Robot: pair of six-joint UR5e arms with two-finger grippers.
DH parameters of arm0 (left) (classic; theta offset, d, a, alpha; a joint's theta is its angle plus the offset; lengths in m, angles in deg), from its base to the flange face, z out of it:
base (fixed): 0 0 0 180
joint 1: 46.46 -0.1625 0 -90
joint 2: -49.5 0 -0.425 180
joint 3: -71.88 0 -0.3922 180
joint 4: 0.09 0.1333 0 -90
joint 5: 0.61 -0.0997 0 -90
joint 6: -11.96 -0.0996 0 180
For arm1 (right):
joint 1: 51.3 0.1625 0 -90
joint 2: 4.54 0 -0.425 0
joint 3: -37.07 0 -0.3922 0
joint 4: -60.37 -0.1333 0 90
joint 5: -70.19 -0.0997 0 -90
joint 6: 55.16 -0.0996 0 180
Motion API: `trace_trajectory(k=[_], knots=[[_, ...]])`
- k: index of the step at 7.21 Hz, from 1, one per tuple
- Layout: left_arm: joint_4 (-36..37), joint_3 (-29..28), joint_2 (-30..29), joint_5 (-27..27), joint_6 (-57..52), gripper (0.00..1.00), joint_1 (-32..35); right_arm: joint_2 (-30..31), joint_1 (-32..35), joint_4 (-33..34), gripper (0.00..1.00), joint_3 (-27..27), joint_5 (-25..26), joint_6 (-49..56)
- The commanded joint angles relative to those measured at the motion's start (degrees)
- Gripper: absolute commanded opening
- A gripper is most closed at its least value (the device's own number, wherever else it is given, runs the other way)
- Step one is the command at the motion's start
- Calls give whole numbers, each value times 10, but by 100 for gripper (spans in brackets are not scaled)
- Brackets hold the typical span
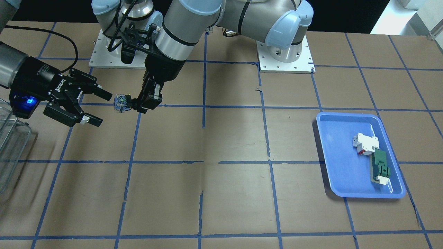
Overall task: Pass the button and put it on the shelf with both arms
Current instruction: 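Lift the button with the left gripper toward the right gripper while the right gripper approaches, then close the right gripper on the button's blue body above the left gripper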
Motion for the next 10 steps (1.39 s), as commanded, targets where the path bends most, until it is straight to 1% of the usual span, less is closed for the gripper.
trace_trajectory(k=[1,2,3,6,10], knots=[[-1,1,3,0,1,0,1,3,1,0,100,0,-7,-16],[0,1,-3,-1,1,0,0,4,1,-4,100,0,-6,-21],[-7,3,5,0,0,0,1,5,4,-6,100,-1,-9,-43],[-5,1,5,6,0,0,-3,4,7,-8,100,-3,-8,-80],[-6,4,15,5,1,0,-2,6,27,-7,100,-2,-8,-80]])
